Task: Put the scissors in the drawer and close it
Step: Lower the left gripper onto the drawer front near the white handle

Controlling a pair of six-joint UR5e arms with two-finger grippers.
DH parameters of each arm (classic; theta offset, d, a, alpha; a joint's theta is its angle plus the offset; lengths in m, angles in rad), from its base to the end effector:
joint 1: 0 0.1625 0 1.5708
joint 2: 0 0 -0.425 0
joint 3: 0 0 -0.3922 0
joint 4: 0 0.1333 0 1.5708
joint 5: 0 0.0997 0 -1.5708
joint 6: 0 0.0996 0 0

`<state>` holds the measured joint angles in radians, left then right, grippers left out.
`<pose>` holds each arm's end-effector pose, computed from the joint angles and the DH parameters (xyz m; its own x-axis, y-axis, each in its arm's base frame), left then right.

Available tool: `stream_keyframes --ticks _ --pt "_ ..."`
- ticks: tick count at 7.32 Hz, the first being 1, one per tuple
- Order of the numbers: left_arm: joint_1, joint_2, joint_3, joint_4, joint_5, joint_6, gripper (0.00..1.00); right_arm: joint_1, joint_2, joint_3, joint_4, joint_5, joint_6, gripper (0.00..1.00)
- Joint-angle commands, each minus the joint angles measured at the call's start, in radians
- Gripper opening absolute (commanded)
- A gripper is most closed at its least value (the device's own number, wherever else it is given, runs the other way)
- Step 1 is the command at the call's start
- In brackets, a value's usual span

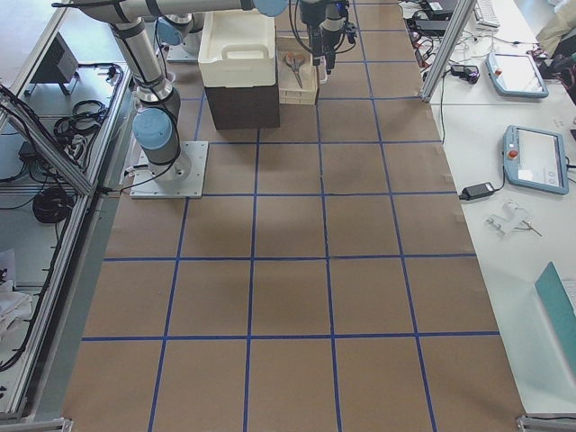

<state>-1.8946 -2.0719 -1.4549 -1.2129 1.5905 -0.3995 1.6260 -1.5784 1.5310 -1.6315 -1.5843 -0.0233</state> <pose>-0.3360 -0.5882 0.2856 -0.9968 -0.0751 -0.0288 -0.0756 0.9970 0.0175 0.1593 -0.4904 0.5178 -0.9969 -0.0768 0.0159 -0.0781 0.9911 -0.1075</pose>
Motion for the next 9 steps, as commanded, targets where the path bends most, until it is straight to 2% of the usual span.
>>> stream_keyframes --ticks 1,9 --pt "0.000 0.010 0.024 -0.062 -0.006 -0.005 1.00 0.000 0.000 0.000 -0.001 0.004 -0.001 1.00" --pt "0.000 0.030 0.022 -0.270 -0.021 -0.007 1.00 -0.002 0.001 0.001 0.001 0.006 -0.006 1.00"
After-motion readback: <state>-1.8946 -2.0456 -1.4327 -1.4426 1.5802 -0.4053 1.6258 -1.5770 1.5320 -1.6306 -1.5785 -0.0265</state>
